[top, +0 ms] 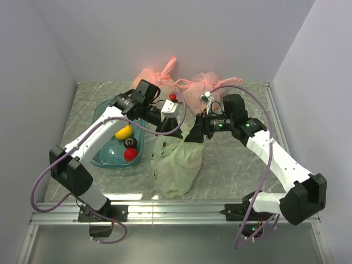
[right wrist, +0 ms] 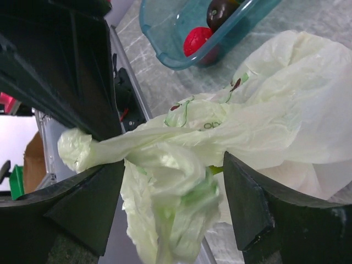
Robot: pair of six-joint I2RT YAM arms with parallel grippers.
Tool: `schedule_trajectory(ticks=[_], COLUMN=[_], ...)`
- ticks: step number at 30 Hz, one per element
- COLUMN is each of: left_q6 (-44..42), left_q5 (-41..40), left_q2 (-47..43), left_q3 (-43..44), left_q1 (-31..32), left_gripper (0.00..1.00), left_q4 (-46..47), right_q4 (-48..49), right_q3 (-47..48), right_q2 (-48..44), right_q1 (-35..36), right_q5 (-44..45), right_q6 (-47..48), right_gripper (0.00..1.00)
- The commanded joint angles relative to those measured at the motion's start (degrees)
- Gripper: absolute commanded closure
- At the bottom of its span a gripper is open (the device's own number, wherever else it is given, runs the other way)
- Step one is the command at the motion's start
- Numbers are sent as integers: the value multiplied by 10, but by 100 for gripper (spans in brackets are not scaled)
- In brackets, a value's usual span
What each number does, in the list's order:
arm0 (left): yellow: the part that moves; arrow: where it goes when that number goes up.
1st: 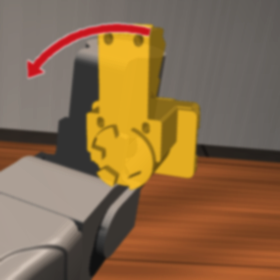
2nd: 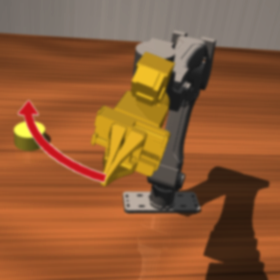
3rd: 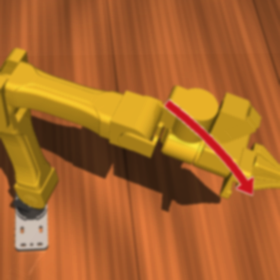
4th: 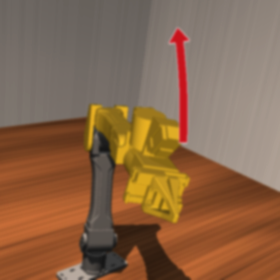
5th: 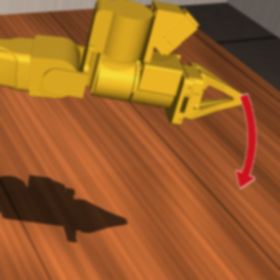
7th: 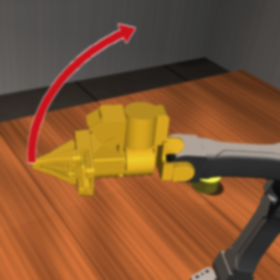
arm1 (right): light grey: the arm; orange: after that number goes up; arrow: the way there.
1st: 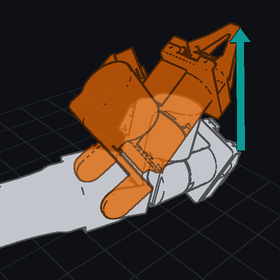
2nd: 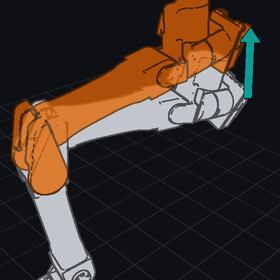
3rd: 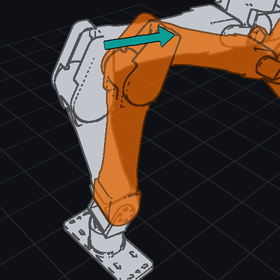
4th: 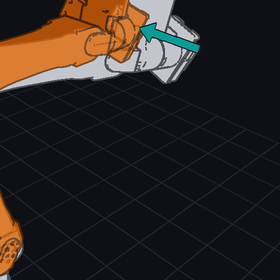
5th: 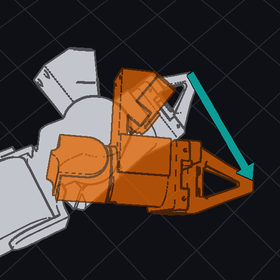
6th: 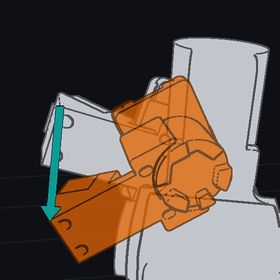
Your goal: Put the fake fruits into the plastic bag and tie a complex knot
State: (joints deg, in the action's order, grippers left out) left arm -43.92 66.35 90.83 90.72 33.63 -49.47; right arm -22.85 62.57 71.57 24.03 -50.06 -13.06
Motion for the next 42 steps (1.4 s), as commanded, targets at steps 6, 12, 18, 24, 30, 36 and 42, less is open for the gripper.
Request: schedule_trajectory(ticks=[6,12,18,24,30,36,42], left_q6=[-18,175,411,318,238,168,205], left_q5=[24,17,-26,-9,-5,-10,1], left_q2=[-5,-42,-72,-87,-100,-51,-16], left_q3=[3,-70,-53,28,2,20,25], left_q1=[21,-34,-110,-143,-123,-44,-30], left_gripper=[100,100,100,100,100,100,100], left_q4=[-19,175,355,203,120,72,117], right_q4=[-1,-89,-120,-141,-90,-19,-27], right_q3=[26,36,86,207,187,162,199], right_q2=[11,-14,-5,31,58,93,114], right_q1=[5,-63,-155,-198,-176,-80,-52], right_q5=[4,-9,30,28,2,29,22], right_q6=[59,93,110,125,99,59,73], right_gripper=[16,60,100,100,100,100,67])
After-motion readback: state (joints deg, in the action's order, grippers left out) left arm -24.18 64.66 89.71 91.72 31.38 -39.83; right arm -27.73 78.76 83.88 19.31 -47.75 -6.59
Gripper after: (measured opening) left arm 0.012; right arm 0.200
